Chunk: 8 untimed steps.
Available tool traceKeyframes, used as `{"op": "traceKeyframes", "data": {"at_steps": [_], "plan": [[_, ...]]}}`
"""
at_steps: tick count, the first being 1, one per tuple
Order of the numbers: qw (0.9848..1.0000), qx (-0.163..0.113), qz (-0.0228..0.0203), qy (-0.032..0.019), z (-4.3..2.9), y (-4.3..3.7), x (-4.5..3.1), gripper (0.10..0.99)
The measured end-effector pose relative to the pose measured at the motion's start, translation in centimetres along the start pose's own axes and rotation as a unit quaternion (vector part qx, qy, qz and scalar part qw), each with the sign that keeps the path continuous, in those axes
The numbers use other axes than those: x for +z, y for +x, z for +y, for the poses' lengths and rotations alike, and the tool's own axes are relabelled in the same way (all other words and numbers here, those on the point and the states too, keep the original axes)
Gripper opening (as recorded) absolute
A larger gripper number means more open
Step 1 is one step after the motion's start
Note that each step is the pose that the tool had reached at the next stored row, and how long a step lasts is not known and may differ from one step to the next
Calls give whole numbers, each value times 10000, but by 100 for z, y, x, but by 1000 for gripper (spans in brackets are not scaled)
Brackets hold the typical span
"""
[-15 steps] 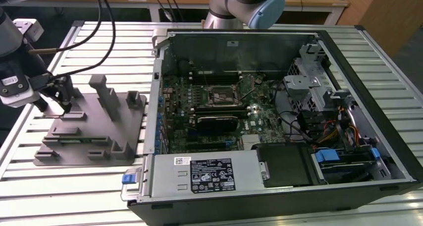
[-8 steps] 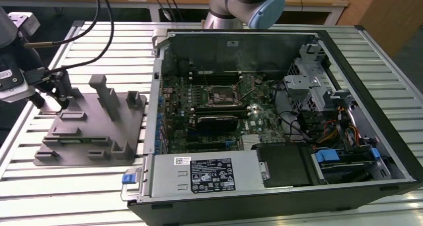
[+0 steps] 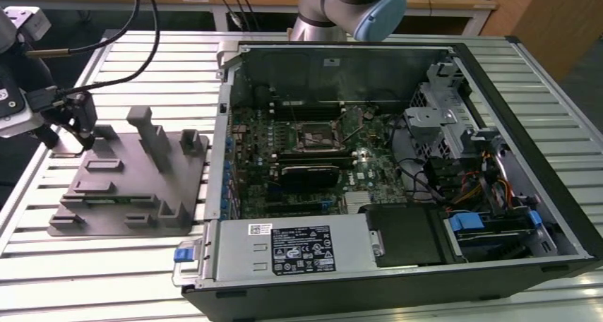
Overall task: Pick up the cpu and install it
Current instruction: 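Pick up the cpu and move it towards the insertion slot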
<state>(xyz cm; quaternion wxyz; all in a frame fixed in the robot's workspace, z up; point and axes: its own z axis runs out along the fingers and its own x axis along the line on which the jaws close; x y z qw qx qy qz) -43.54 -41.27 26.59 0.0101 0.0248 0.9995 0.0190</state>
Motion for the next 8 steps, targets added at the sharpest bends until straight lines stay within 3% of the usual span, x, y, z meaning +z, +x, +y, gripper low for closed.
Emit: {"op": "traceKeyframes", "data": {"at_steps": [8], "plan": [[10000, 0, -1, 0, 6, -3, -145, 545]]}}
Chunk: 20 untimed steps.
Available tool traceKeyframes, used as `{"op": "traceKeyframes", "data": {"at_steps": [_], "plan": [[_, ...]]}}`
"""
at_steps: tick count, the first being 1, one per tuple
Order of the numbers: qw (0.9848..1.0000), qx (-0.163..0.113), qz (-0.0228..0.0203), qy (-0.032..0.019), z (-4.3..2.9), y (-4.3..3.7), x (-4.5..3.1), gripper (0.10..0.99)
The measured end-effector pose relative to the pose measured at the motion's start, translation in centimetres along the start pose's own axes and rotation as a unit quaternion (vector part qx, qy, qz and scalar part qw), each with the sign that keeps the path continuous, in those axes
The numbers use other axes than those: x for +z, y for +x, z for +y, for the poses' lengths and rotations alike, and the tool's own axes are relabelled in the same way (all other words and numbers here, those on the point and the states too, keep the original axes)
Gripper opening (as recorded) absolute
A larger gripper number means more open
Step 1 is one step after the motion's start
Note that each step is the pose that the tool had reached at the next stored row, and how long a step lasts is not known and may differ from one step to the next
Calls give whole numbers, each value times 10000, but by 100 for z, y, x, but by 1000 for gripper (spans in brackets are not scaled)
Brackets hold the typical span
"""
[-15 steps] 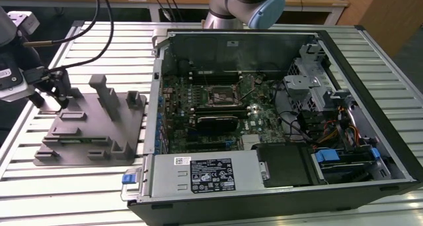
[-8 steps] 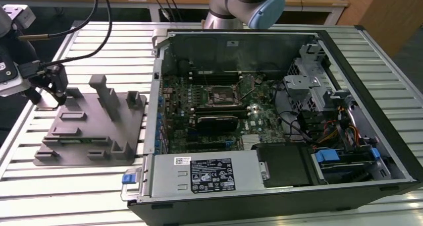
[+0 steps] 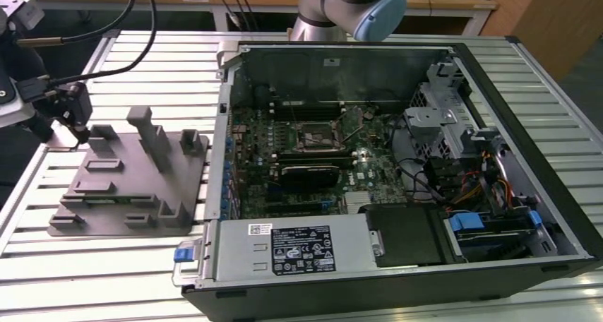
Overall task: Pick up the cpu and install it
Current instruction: 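Pick up the cpu and move it towards the insertion slot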
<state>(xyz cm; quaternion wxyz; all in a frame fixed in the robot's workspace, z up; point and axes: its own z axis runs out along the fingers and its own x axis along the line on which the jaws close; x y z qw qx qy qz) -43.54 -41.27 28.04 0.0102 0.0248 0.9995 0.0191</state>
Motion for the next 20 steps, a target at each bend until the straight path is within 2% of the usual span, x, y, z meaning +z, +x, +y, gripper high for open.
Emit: {"op": "traceKeyframes", "data": {"at_steps": [20], "plan": [[10000, 0, -6, 0, 14, -7, -358, 545]]}}
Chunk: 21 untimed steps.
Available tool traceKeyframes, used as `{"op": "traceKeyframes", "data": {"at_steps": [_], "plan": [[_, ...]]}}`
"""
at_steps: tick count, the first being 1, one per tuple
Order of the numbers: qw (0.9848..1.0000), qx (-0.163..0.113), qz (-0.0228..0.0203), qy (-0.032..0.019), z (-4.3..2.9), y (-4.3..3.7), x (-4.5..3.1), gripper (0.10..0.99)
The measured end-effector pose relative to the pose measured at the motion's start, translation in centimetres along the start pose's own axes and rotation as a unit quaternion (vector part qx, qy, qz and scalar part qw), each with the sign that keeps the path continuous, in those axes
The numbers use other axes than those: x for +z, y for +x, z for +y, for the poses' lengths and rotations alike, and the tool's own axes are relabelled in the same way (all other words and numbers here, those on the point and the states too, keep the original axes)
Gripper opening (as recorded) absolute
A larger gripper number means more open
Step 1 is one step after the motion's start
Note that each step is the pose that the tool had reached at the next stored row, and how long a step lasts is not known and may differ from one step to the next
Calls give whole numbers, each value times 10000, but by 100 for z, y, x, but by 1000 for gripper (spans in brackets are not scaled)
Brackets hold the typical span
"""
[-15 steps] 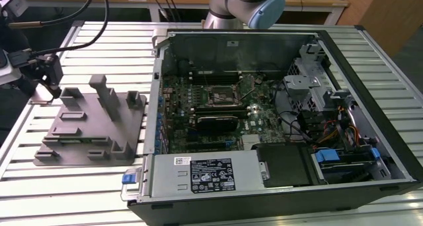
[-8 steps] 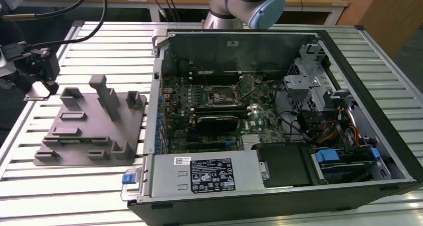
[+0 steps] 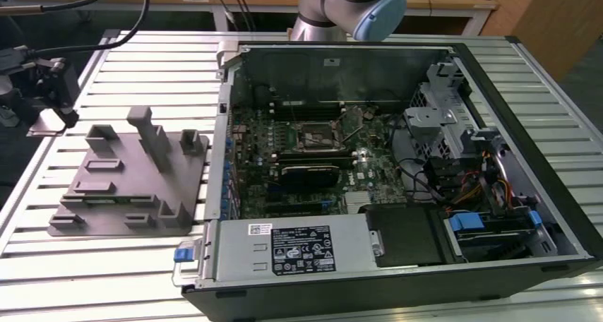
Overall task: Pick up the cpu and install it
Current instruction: 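Pick up the cpu and move it towards the insertion slot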
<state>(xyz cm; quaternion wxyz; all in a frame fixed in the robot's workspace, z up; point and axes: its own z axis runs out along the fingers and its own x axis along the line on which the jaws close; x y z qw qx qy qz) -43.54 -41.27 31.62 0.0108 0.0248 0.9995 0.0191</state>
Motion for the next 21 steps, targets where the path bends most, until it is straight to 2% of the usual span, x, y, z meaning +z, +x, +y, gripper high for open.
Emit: {"op": "traceKeyframes", "data": {"at_steps": [21], "plan": [[10000, 0, -11, -1, 15, -8, -396, 545]]}}
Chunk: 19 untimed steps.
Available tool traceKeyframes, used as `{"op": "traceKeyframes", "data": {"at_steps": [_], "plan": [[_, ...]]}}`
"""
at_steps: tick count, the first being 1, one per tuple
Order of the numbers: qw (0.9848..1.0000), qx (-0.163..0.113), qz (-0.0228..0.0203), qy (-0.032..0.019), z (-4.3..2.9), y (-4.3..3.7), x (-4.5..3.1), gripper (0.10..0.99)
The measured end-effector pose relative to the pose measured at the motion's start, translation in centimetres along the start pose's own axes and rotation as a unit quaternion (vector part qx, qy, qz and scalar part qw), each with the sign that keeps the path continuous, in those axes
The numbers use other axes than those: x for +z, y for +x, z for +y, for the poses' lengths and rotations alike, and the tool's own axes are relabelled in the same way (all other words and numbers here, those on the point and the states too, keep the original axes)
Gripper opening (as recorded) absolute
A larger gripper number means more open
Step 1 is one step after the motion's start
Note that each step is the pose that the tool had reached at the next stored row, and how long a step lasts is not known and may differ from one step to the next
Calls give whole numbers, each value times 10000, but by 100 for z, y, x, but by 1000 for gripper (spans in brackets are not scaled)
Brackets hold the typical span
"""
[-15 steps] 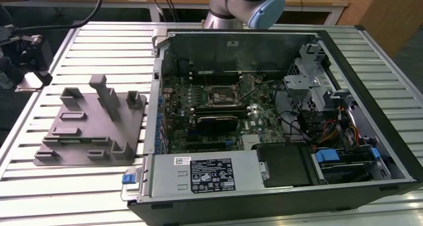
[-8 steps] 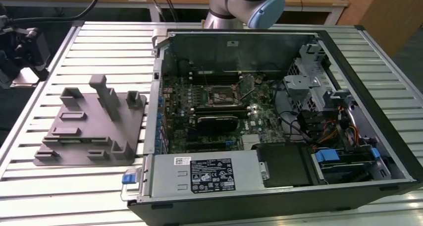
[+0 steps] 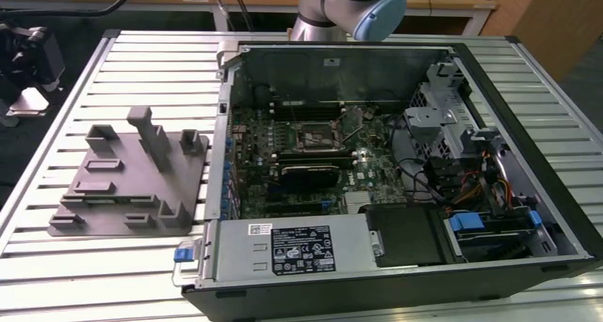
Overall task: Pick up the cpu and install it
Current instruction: 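Pick up the cpu and move it towards the insertion slot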
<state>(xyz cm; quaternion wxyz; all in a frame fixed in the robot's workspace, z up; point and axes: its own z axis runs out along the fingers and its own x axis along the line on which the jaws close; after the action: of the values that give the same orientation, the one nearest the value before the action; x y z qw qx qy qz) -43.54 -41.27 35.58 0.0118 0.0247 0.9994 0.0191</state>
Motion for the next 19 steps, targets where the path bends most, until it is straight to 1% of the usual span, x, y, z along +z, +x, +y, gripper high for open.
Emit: {"op": "traceKeyframes", "data": {"at_steps": [19], "plan": [[10000, -1, -24, -1, 15, -8, -354, 545]]}}
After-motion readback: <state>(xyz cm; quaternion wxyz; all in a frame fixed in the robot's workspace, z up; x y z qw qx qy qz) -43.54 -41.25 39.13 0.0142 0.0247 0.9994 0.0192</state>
